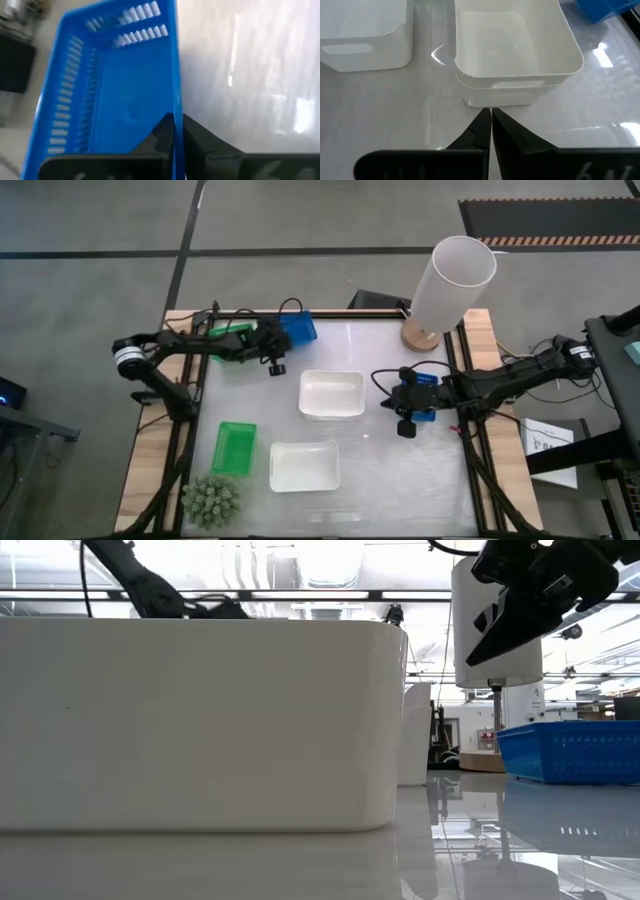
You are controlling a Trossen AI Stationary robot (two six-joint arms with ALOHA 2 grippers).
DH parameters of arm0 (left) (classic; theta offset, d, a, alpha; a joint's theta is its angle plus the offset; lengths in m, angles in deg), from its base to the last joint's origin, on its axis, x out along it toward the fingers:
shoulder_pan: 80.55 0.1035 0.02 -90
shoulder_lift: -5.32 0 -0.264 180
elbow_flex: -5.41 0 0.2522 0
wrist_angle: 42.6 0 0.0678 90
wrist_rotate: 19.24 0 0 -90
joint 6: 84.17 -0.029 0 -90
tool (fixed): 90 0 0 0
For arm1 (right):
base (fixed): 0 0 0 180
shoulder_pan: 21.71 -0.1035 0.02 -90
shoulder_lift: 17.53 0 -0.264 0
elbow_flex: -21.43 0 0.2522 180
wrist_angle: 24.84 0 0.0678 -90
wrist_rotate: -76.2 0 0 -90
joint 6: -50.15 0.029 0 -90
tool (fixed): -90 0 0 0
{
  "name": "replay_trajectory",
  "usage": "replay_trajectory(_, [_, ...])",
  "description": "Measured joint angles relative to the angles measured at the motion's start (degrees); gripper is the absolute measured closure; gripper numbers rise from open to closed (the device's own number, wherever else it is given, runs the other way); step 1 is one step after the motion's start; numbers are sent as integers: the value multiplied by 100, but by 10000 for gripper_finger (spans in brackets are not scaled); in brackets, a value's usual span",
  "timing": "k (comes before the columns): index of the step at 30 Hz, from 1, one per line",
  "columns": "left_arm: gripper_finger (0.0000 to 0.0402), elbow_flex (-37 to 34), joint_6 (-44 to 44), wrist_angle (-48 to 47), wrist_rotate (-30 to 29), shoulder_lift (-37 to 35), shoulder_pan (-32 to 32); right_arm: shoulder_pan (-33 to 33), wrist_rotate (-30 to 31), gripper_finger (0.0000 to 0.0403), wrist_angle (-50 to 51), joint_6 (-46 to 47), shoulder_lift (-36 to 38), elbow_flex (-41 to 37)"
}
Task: Stack baskets by color
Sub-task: Stack the top blue bin on the bottom blue bins
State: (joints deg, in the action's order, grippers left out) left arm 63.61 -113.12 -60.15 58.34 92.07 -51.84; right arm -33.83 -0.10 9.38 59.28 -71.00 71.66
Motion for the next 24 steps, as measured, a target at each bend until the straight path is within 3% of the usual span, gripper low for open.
replay_trajectory(8, [401, -2, -45, 62, -69, -1432, -549, -10, 138, 394, -366, -554, 18, -2])
replay_trajectory(11, [401, -2, 17, 52, 418, -2082, -906, -37, 129, 394, -709, -971, 58, -2])
replay_trajectory(16, [401, -2, 506, 60, 1769, -2770, -1532, -37, 60, 393, -953, -1362, 55, 108])
replay_trajectory(24, [401, -4, 1196, 10, 1970, -2930, -2403, -75, -504, 341, -926, -1516, 52, 380])
